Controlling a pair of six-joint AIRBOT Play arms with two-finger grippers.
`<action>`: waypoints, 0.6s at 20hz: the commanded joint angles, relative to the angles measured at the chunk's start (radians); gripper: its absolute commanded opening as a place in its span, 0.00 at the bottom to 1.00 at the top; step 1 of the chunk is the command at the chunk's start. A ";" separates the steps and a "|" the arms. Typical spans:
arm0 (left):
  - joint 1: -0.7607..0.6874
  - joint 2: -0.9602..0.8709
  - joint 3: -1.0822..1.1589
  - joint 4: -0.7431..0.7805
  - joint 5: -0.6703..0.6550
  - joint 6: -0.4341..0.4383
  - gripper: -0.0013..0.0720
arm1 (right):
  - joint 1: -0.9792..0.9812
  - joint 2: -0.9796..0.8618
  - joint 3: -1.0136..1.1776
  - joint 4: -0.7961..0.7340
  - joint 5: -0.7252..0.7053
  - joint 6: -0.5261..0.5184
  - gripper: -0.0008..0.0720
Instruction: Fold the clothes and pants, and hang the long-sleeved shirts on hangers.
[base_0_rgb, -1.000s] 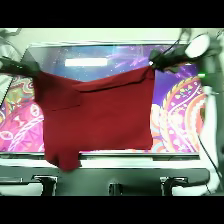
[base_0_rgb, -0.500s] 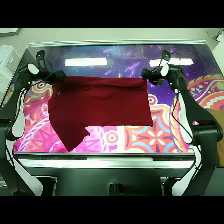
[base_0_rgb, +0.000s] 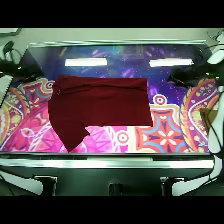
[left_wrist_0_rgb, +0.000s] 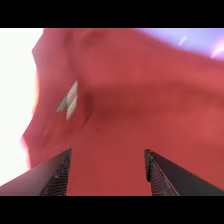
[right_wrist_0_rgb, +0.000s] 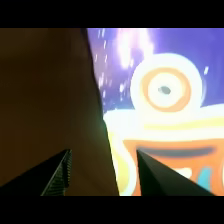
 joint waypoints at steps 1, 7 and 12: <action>0.113 0.209 -0.274 0.051 -0.130 -0.019 0.70 | -0.073 0.061 -0.118 0.159 0.183 -0.162 0.66; 0.344 0.628 -1.062 -0.263 0.097 0.233 0.72 | -0.077 0.107 -0.528 0.386 0.147 -0.286 0.53; 0.435 0.648 -1.340 -0.444 0.261 0.405 0.72 | -0.077 0.145 -0.576 0.406 0.146 -0.296 0.53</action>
